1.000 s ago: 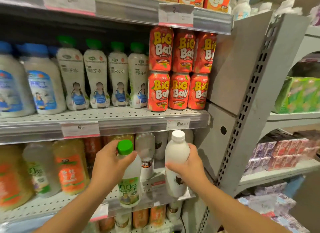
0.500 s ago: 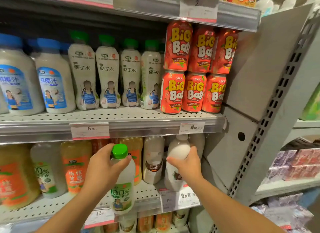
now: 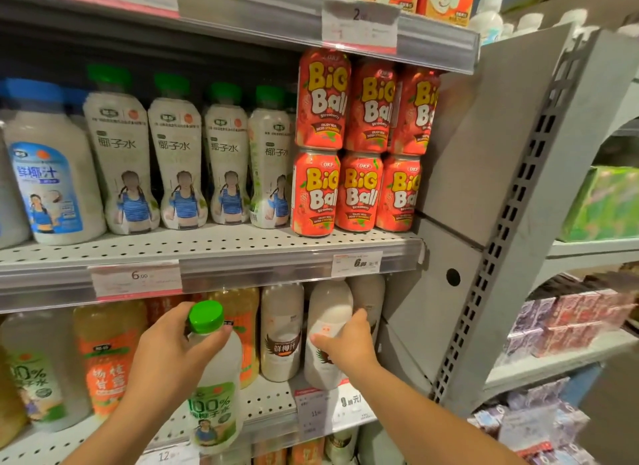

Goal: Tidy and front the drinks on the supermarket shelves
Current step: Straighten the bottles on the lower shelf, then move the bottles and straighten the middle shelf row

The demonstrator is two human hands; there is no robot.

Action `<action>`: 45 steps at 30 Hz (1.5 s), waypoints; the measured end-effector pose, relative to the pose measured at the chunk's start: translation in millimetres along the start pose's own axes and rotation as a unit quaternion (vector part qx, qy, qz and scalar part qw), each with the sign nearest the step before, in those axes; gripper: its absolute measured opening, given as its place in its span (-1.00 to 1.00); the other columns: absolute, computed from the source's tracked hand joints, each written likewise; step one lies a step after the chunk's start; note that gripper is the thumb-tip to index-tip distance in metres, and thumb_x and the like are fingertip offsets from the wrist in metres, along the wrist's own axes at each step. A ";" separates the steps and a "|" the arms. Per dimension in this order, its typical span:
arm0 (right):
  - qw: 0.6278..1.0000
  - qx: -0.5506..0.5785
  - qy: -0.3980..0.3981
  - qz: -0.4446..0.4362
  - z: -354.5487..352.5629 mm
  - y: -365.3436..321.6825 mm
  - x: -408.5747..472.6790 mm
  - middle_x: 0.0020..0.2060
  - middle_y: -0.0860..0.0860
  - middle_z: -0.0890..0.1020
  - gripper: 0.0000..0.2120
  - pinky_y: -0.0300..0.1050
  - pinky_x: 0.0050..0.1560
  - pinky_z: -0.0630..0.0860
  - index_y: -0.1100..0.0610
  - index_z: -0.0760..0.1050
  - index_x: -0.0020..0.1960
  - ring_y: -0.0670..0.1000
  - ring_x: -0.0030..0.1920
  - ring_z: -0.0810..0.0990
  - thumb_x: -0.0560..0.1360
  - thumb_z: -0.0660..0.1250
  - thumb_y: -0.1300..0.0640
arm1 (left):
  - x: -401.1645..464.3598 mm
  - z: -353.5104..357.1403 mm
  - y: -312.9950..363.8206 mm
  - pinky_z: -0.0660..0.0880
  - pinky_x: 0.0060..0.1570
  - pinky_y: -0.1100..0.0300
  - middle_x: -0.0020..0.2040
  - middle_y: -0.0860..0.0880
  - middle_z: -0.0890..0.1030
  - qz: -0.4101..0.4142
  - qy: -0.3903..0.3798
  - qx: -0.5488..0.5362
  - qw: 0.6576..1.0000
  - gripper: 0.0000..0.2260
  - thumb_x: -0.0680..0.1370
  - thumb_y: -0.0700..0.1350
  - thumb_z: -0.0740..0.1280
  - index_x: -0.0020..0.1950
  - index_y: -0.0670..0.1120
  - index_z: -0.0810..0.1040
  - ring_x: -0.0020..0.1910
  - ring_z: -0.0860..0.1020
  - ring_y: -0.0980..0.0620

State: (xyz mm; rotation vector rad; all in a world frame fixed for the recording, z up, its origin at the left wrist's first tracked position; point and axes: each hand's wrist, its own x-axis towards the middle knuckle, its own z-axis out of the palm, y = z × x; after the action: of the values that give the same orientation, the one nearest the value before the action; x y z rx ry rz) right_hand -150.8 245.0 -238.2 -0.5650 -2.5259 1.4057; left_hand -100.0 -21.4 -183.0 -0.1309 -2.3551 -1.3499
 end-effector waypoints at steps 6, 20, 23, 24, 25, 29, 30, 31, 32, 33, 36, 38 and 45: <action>1.000 -0.013 0.012 0.001 8.9 3.1 2.6 0.08 0.06 0.54 -0.47 0.07 0.12 0.57 0.09 0.28 0.09 0.12 0.12 0.56 0.36 0.57 0.03 | -1.8 -1.2 0.1 0.46 -0.36 0.13 -0.22 0.31 0.59 0.002 -0.002 -0.008 1.000 -0.83 0.39 0.09 0.51 -0.14 0.24 0.53 -0.30 0.54 0.18; 0.998 0.044 0.027 -0.038 24.1 19.4 -3.9 0.20 0.13 0.46 -0.54 0.06 0.21 0.49 0.19 0.32 0.28 0.16 0.18 0.52 0.48 0.44 0.19 | -4.6 1.3 6.9 0.47 -0.30 0.20 -0.18 0.14 0.64 -0.045 0.001 -0.003 0.999 -0.83 0.41 0.05 0.51 -0.13 0.17 0.55 -0.20 0.59 0.13; 0.996 0.054 -0.016 -0.074 27.0 38.6 -41.9 0.33 0.09 0.38 -0.40 -0.08 0.21 0.46 0.16 0.26 0.45 0.04 0.17 0.45 0.46 0.35 0.37 | -12.1 -1.2 9.4 0.49 -0.30 0.19 -0.19 0.18 0.63 -0.048 0.007 -0.003 0.999 -0.82 0.39 0.08 0.52 -0.12 0.19 0.55 -0.22 0.60 0.14; 0.994 0.053 -0.050 -0.082 28.6 43.9 -56.3 0.35 0.06 0.39 -0.38 -0.11 0.22 0.44 0.13 0.24 0.47 0.00 0.18 0.43 0.47 0.33 0.38 | -16.5 -2.8 10.0 0.51 -0.29 0.18 -0.19 0.19 0.63 -0.045 0.008 -0.001 0.999 -0.82 0.39 0.09 0.52 -0.12 0.19 0.55 -0.23 0.59 0.16; 0.991 0.047 -0.088 -0.091 30.4 46.8 -70.4 0.36 0.02 0.40 -0.37 -0.12 0.25 0.43 0.09 0.23 0.48 -0.03 0.22 0.42 0.47 0.32 0.36 | -21.4 -4.4 10.4 0.53 -0.28 0.16 -0.19 0.19 0.63 -0.040 0.008 0.003 0.999 -0.82 0.39 0.10 0.52 -0.12 0.19 0.55 -0.23 0.59 0.18; 0.962 0.027 -0.225 -0.153 43.3 26.1 -122.3 0.31 -0.22 0.38 -0.26 -0.25 0.23 0.38 -0.09 0.18 0.49 -0.14 0.33 0.36 0.43 0.46 0.13 | -42.8 -17.0 12.6 0.53 -0.28 0.14 -0.23 0.13 0.62 -0.014 0.009 0.004 1.000 -0.82 0.38 0.08 0.53 -0.15 0.11 0.56 -0.25 0.56 0.19; 0.954 0.022 -0.245 -0.168 46.4 14.1 -134.9 0.26 -0.32 0.36 -0.19 -0.31 0.20 0.36 -0.15 0.16 0.48 -0.21 0.29 0.36 0.37 0.52 0.02 | -47.7 -22.5 13.7 0.52 -0.30 0.16 -0.25 0.12 0.62 -0.010 0.006 -0.003 1.000 -0.82 0.39 0.07 0.53 -0.15 0.09 0.57 -0.27 0.56 0.18; 0.947 0.022 -0.265 -0.180 49.5 1.3 -147.7 0.18 -0.42 0.35 -0.14 -0.41 0.12 0.35 -0.25 0.13 0.45 -0.33 0.20 0.38 0.30 0.56 -0.08 | -52.7 -28.8 14.8 0.49 -0.33 0.19 -0.26 0.12 0.62 -0.006 0.002 -0.008 1.000 -0.82 0.38 0.06 0.54 -0.16 0.08 0.57 -0.29 0.56 0.18; 0.941 0.030 -0.281 -0.185 54.0 -10.6 -161.0 0.10 -0.49 0.36 -0.12 -0.50 -0.02 0.38 -0.38 0.11 0.38 -0.40 0.08 0.42 0.25 0.58 -0.13 | -58.3 -36.1 15.2 0.47 -0.37 0.22 -0.27 0.14 0.62 -0.003 -0.002 -0.014 1.000 -0.81 0.38 0.06 0.54 -0.17 0.07 0.56 -0.31 0.55 0.18; 0.939 0.045 -0.288 -0.184 59.6 -20.3 -174.6 0.04 -0.49 0.40 -0.12 -0.54 -0.14 0.40 -0.50 0.09 0.27 -0.44 0.00 0.45 0.21 0.60 -0.14 | -64.4 -43.3 14.7 0.46 -0.41 0.20 -0.30 0.15 0.61 -0.002 -0.003 -0.023 1.000 -0.80 0.37 0.07 0.54 -0.19 0.06 0.56 -0.35 0.54 0.18; 0.948 0.085 -0.235 -0.196 85.8 -33.9 -216.3 0.05 -0.37 0.51 -0.06 -0.45 -0.12 0.49 -0.64 0.03 0.17 -0.39 0.02 0.51 0.11 0.62 -0.21 | -82.8 -68.7 7.2 0.44 -0.42 0.00 -0.44 0.09 0.50 -0.009 0.011 -0.068 0.998 -0.76 0.36 0.03 0.55 -0.25 -0.02 0.52 -0.44 0.45 0.11; 0.957 0.082 -0.184 -0.211 105.9 -37.8 -244.6 0.09 -0.41 0.49 0.00 -0.43 -0.03 0.48 -0.57 -0.01 0.29 -0.38 0.08 0.49 0.08 0.59 -0.33 | -92.8 -89.9 -3.5 0.42 -0.42 0.00 -0.44 0.08 0.50 -0.014 0.009 -0.080 0.997 -0.74 0.35 0.04 0.55 -0.25 -0.03 0.52 -0.44 0.45 0.08; 0.967 0.117 -0.131 -0.183 178.3 -61.8 -306.0 0.02 -0.48 0.52 -0.12 -0.33 -0.08 0.57 -0.58 0.19 0.16 -0.29 0.04 0.58 0.04 0.64 -0.18 | -109.4 -166.2 -44.2 0.36 -0.42 0.35 -0.37 0.11 0.57 0.003 0.002 -0.062 0.998 -0.75 0.30 0.05 0.57 -0.28 0.01 0.53 -0.36 0.49 0.26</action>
State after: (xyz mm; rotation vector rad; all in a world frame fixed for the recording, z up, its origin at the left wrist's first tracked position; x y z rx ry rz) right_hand 50.5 -50.5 -276.0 0.1331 -2.4282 1.6817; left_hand 38.3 -170.9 -189.3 -0.1705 -2.2669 -1.4913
